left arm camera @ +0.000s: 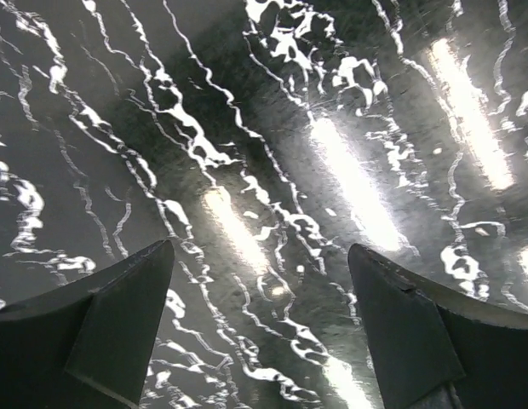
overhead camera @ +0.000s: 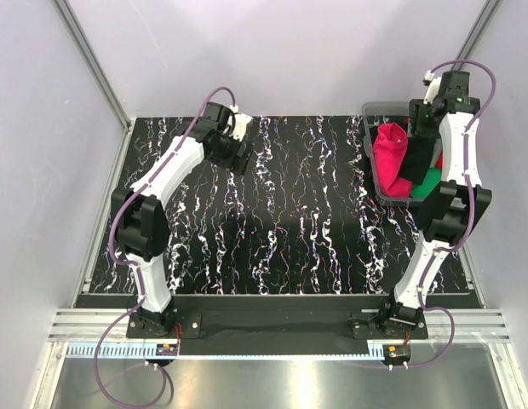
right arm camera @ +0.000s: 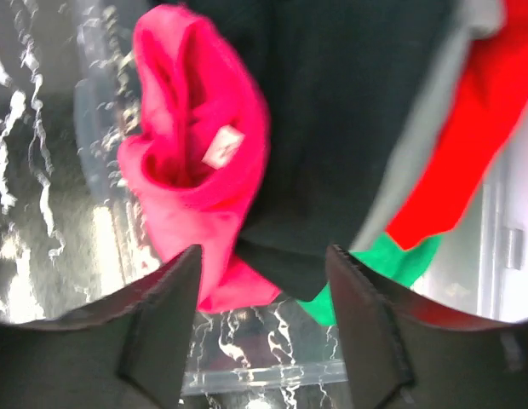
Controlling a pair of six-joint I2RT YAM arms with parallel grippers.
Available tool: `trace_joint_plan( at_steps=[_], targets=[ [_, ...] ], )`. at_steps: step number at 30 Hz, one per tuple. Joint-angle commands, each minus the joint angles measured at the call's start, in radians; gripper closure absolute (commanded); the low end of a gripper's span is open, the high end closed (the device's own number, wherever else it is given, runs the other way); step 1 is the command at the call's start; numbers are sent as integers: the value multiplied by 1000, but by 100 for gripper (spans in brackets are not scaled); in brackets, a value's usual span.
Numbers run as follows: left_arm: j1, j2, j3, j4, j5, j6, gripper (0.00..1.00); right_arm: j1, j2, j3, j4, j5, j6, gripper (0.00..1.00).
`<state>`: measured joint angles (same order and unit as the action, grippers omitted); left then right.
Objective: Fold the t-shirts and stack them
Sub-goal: Grab the tshirt from the pile
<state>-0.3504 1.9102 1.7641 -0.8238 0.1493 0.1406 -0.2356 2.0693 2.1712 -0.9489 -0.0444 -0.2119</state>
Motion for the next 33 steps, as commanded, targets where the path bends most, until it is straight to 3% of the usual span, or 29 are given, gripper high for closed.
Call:
trace_joint_plan(
  at_steps=[1, 6, 13, 18, 19, 20, 23, 33],
  targets=[
    [-10, -48, 8, 29, -109, 73, 9, 59, -15, 7, -40, -67, -60, 36],
    [-19, -34, 3, 29, -125, 70, 7, 51, 77, 65, -37, -65, -63, 40],
    [-90, -69, -17, 22, -146, 112, 4, 32, 208, 232, -37, -48, -60, 39],
    [-159, -82, -37, 22, -250, 163, 2, 22, 281, 300, -30, -63, -53, 41],
    [-165, -83, -41, 23, -255, 172, 2, 22, 288, 309, -30, -67, -53, 46],
    [-171, -83, -46, 22, -260, 177, 2, 22, 301, 314, -31, -74, -55, 64],
    [-193, -85, -54, 23, -280, 188, 1, 22, 298, 318, -31, -94, -55, 100],
    [-196, -97, -120, 46, -335, 206, 1, 22, 55, 449, -2, -202, -139, 100]
  ],
)
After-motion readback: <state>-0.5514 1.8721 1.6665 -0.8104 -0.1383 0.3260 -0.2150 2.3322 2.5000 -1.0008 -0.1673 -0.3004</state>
